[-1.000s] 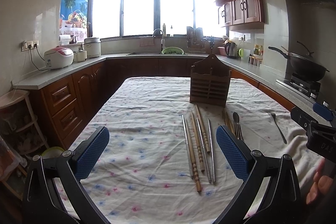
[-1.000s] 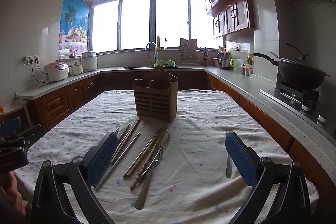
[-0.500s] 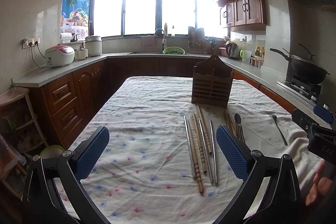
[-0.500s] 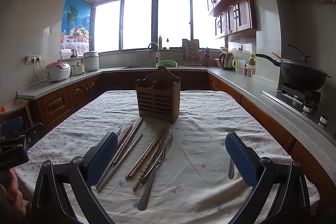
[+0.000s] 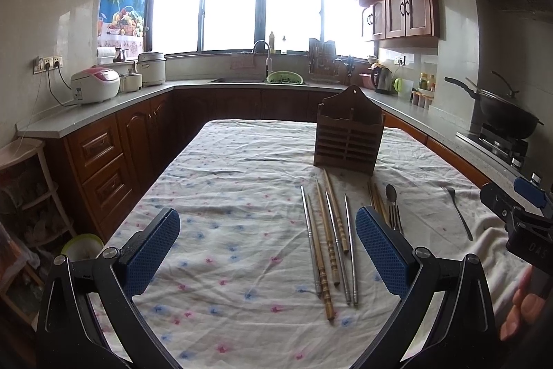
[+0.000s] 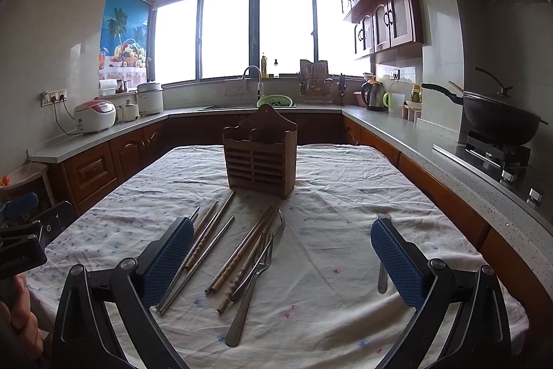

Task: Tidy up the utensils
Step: 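Reach the right gripper to the wooden chopsticks and close on one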

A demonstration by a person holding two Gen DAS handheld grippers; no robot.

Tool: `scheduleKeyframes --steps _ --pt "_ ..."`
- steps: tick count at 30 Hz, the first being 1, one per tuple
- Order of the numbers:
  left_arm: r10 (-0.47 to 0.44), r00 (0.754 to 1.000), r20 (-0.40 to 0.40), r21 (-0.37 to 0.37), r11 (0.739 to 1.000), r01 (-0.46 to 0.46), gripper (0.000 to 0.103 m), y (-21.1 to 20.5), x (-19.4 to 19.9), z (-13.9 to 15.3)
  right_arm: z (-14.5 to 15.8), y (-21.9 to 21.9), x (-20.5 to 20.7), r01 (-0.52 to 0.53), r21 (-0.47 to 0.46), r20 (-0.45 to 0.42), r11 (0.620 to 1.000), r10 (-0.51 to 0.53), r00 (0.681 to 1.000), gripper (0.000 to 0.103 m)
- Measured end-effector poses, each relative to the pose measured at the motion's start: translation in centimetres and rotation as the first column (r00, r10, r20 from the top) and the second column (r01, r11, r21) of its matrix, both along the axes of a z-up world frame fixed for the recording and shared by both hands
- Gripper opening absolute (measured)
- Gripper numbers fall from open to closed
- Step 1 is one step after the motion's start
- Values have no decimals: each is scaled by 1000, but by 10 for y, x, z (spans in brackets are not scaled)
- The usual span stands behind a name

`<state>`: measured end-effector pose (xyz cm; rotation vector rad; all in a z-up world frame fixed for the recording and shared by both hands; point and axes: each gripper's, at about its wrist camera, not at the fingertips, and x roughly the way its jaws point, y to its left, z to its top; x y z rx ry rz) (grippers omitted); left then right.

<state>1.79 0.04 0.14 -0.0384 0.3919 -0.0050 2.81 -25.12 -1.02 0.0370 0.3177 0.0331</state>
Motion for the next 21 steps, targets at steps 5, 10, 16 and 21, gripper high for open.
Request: scheduleKeyframes --steps 5,10,16,21 --pt "2 998 -57 -31 1000 -4 103 6 19 -3 -4 -6 14 -10 30 -43 1000 11 999 103" --pt "-12 994 -107 -40 999 8 103 7 41 -4 -7 -12 30 -22 59 -80 998 27 996 103" --pt "-31 983 -180 -56 998 21 101 7 76 -8 -15 -19 59 -42 122 -162 992 62 985 97" --pt "-52 970 -237 -49 998 41 96 0 110 -12 -21 -22 86 -60 169 -221 984 97 970 83"
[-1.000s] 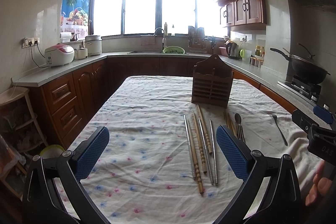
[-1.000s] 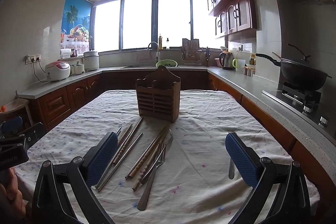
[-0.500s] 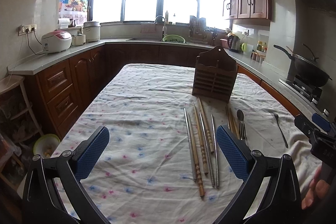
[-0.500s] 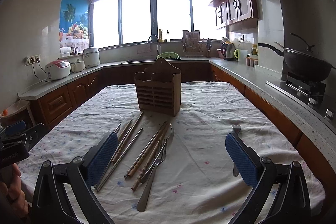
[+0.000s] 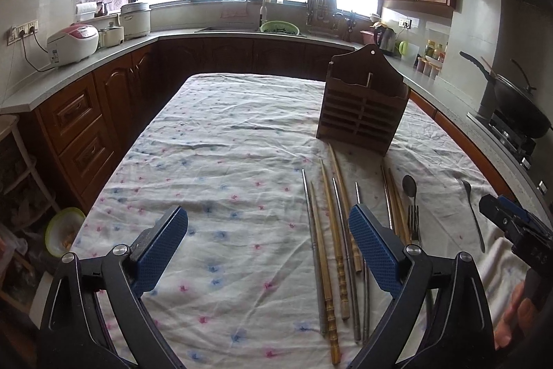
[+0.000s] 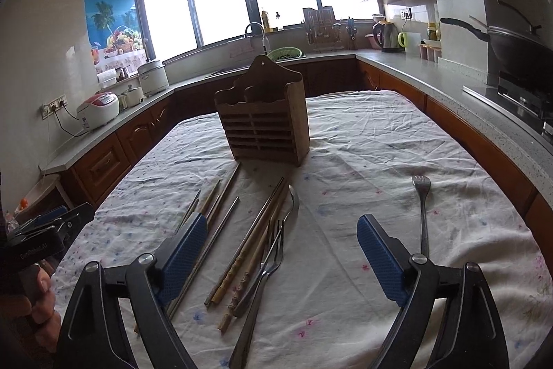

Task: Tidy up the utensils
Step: 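Reach the right gripper to the wooden chopsticks and close on one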

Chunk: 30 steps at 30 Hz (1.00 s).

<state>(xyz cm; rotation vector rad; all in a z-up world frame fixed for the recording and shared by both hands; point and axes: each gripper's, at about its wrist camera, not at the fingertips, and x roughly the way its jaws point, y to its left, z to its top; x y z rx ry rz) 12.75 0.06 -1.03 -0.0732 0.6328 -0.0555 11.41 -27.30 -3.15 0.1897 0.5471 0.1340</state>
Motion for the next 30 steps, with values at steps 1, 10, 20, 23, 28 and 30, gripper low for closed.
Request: scheduleKeyframes --steps 1,10,20,23,28,30 --pt "-8 1000 -14 -1 1000 8 95 -2 7 -1 -1 0 6 -5 8 -11 1000 5 1000 82" --pt "-79 992 -103 -13 997 78 85 -22 74 -3 -9 -3 65 -32 80 -108 996 41 993 59" --pt "-172 960 -220 -54 985 164 73 -48 156 -19 -25 -7 138 -38 154 -216 987 71 974 36" --pt "-198 947 -252 -51 980 191 72 -60 177 -28 -35 -6 161 -32 171 -260 985 76 963 30" --pt "-225 927 -301 -54 974 219 65 -78 207 -42 -53 -1 193 -23 179 -325 984 81 942 23" --pt "-232 922 -311 -48 972 229 64 -84 217 -46 -60 0 203 -20 184 -346 983 84 935 22"
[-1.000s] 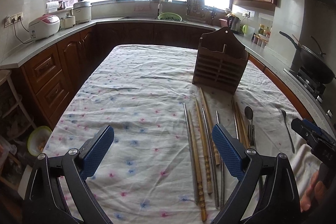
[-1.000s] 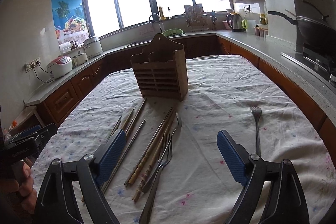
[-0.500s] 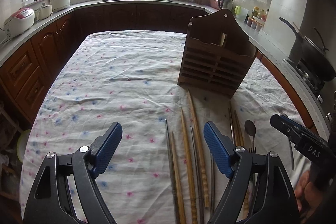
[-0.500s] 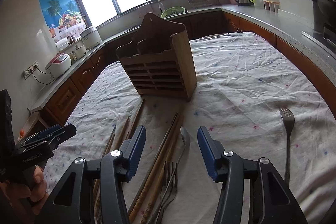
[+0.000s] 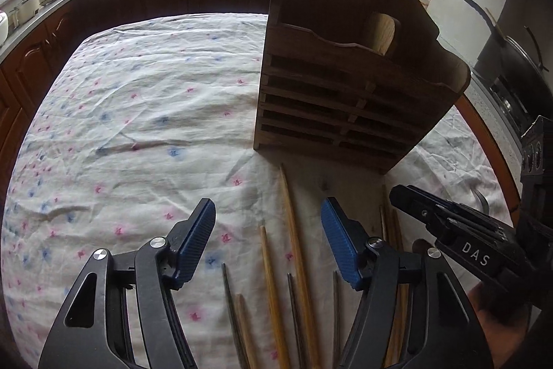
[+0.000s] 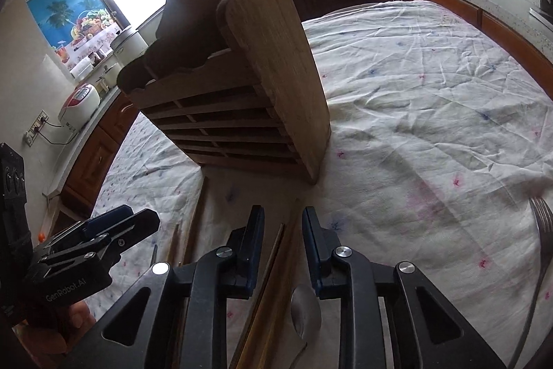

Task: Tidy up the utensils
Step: 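Reach the right gripper to the wooden chopsticks and close on one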

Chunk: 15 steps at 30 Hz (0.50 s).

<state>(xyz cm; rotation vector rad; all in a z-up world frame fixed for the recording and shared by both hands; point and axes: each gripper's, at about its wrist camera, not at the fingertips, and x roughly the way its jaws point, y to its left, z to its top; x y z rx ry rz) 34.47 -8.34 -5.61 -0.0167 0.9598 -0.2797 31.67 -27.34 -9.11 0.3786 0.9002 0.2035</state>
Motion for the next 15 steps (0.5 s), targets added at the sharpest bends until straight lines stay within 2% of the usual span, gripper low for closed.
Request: scheduleKeyframes --steps 3,6,8,10,12,13,15 --pt "-16 1000 -15 27 1000 17 62 -9 13 -8 -7 4 9 -8 -14 -23 1000 8 1000 20" --pt "-35 998 -52 47 998 37 47 -17 23 -19 -13 6 13 -13 -23 -40 1000 12 999 13" --pt "-41 996 -81 53 998 45 31 -21 28 -27 -13 6 15 -16 -37 -42 999 14 999 11" --pt "-45 997 -64 77 996 50 28 -25 28 -29 -12 6 15 -20 -46 -46 999 18 999 9" --pt "-55 997 -55 88 994 60 17 -28 27 -30 -13 5 14 -25 -58 -42 998 23 999 7" --pt "-57 997 -54 85 994 62 9 -29 27 -30 -12 5 17 -24 -55 -40 998 22 999 7" --pt "-63 996 -61 62 996 67 7 -29 27 -29 -12 2 15 -16 -37 -37 999 14 999 6"
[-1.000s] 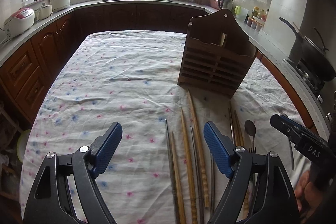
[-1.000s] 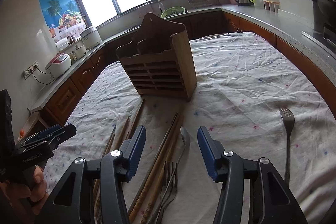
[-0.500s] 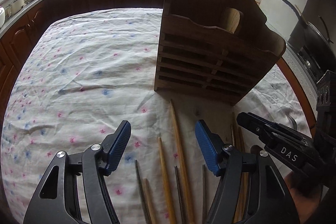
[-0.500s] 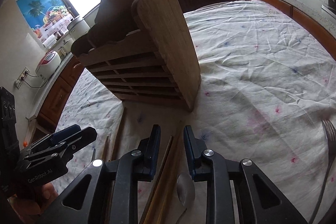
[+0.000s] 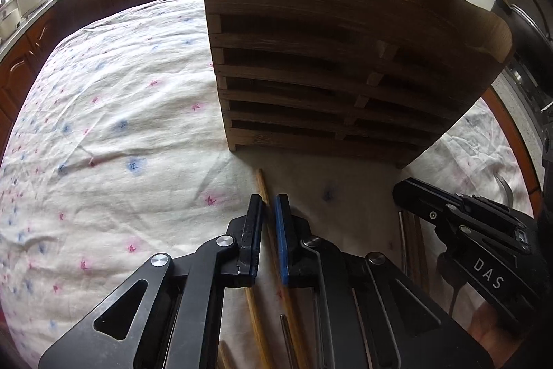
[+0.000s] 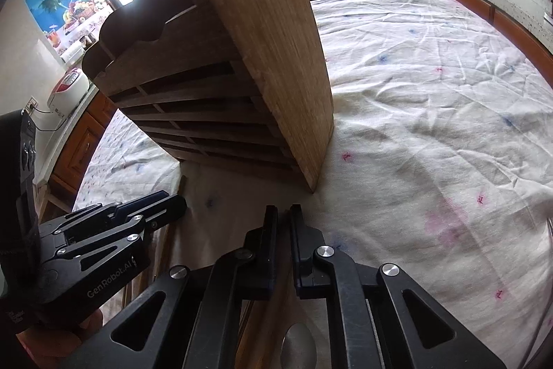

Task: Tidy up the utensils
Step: 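Reach the right gripper to the wooden chopsticks and close on one, then lift the wooden chopstick with the right gripper over the wooden holder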

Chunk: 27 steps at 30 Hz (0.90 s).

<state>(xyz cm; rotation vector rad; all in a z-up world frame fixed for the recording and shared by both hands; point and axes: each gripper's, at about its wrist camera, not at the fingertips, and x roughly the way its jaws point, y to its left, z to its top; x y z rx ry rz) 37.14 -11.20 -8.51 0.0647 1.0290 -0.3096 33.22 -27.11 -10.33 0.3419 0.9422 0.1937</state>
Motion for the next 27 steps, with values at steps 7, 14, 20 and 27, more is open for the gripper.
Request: scheduleKeyframes --steps 7,14,20,27 --pt "8 999 46 -90 996 -4 6 18 -16 28 18 -14 -19 15 111 53 994 -21 998 5" --pt "36 991 126 -188 982 -11 6 46 -59 71 55 -14 -43 -10 143 138 990 -10 990 4" --pt "52 979 195 -237 971 -4 5 65 -94 98 88 -8 -63 -43 150 216 988 10 976 4" --pt "71 966 248 -277 961 1 5 86 -138 130 119 -1 -94 -87 150 301 985 38 953 4"
